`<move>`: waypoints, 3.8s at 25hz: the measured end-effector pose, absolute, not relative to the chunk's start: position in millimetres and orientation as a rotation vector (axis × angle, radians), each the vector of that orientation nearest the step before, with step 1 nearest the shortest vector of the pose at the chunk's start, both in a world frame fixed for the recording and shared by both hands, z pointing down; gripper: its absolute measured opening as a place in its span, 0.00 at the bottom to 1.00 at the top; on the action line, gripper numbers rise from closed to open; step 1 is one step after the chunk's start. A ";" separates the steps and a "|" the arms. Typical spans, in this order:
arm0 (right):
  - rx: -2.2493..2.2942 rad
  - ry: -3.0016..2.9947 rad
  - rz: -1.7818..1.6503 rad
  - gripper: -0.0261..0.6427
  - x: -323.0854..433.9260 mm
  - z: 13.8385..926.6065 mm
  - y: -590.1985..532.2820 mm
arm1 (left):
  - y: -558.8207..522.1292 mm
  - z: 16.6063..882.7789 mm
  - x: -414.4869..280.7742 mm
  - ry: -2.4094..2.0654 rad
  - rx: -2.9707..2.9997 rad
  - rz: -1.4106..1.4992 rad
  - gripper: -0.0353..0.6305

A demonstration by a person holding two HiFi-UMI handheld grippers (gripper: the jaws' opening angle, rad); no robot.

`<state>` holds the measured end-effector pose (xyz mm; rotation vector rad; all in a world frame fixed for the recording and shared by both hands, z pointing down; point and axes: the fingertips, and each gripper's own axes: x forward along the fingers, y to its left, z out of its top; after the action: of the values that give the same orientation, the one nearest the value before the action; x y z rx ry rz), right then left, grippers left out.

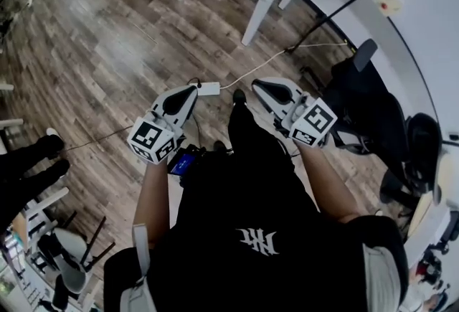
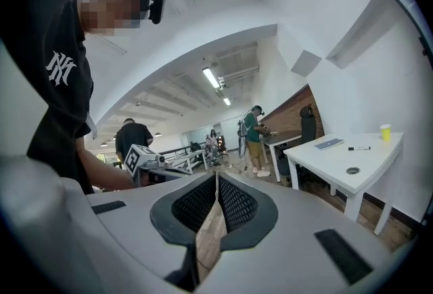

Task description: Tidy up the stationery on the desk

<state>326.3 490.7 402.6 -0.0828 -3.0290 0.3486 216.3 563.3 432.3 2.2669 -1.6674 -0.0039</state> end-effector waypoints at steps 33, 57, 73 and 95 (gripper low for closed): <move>-0.249 -3.106 0.317 0.10 215.3 376.8 207.6 | 272.0 391.3 107.4 -1.768 2.212 0.077 0.04; -0.019 -2.988 0.327 0.10 -34.5 374.6 54.1 | 112.6 402.5 -145.1 -1.577 2.291 -0.019 0.04; 0.167 -3.009 0.348 0.10 -89.0 380.7 -39.6 | 0.1 396.5 -225.4 -1.490 2.373 0.099 0.05; 0.556 -2.873 0.757 0.20 -125.2 468.4 -198.1 | -199.2 442.3 -256.6 -1.116 2.398 0.452 0.05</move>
<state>-125.2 -198.1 468.4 0.5557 -2.8735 0.7566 -256.6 -199.2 442.3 2.3979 -1.1161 0.4516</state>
